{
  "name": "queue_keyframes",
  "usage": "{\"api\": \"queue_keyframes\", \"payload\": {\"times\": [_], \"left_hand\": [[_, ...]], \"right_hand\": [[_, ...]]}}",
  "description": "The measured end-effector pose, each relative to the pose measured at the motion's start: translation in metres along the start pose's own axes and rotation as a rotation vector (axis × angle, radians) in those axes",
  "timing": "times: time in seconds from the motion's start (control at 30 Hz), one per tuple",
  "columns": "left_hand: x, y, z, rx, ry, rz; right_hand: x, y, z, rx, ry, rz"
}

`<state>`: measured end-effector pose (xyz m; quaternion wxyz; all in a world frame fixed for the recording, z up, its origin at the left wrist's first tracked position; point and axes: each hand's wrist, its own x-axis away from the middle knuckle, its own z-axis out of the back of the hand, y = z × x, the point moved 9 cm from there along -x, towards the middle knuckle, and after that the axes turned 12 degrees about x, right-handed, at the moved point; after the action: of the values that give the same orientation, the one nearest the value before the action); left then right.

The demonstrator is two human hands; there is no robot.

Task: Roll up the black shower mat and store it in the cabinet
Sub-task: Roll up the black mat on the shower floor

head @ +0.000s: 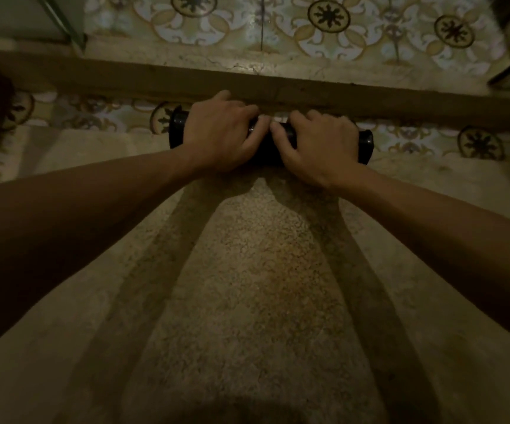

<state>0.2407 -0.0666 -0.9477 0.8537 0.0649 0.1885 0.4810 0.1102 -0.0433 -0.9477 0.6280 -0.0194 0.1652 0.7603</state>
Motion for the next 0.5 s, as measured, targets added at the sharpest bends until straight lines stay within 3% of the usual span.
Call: {"api": "queue_keyframes", "payload": {"times": [0.13,0.27,0.5], "left_hand": [[-0.002,-0.001,-0.002,0.006,-0.058,0.007],[-0.005,-0.005,-0.006,0.024,-0.183,-0.032],[-0.009,-0.006,-0.013,0.039,-0.365,-0.140]], "right_hand": [[-0.001,0.002,-0.011,-0.114,-0.141,0.163],[-0.009,0.003,-0.022,-0.069,-0.318,0.333],[-0.009,0.006,-0.023,-0.075,-0.267,0.341]]}}
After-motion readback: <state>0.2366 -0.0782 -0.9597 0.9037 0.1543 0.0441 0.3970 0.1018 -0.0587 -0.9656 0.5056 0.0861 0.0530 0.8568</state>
